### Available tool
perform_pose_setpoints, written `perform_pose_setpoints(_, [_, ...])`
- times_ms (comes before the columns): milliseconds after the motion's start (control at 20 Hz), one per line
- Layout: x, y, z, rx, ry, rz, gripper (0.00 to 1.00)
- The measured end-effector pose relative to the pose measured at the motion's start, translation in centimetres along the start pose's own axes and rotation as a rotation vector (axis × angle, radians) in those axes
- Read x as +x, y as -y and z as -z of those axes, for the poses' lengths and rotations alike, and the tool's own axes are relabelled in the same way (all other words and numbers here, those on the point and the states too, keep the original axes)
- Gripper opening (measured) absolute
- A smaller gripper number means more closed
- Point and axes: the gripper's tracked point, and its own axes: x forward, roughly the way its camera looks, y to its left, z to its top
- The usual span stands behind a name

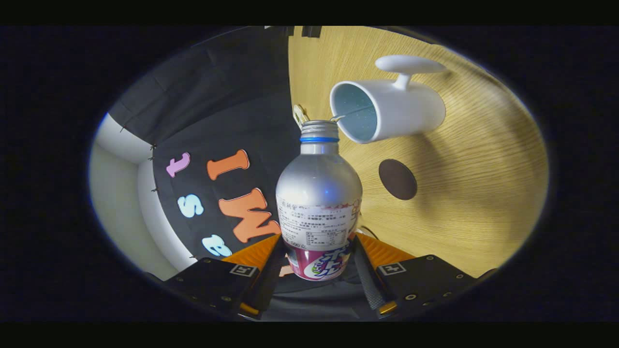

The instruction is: Take the bottle from table, then pour the juice into the cup, finally place the bottle on the coaster

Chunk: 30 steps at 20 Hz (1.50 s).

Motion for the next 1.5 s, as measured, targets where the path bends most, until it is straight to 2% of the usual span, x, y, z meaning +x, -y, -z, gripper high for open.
perform_pose_setpoints(1000, [0.0, -0.6, -0.2, 0.078, 0.010, -0.012, 0.76])
perform_pose_setpoints(1500, [0.4, -2.2, -1.0, 0.146, 0.025, -0.059, 0.76])
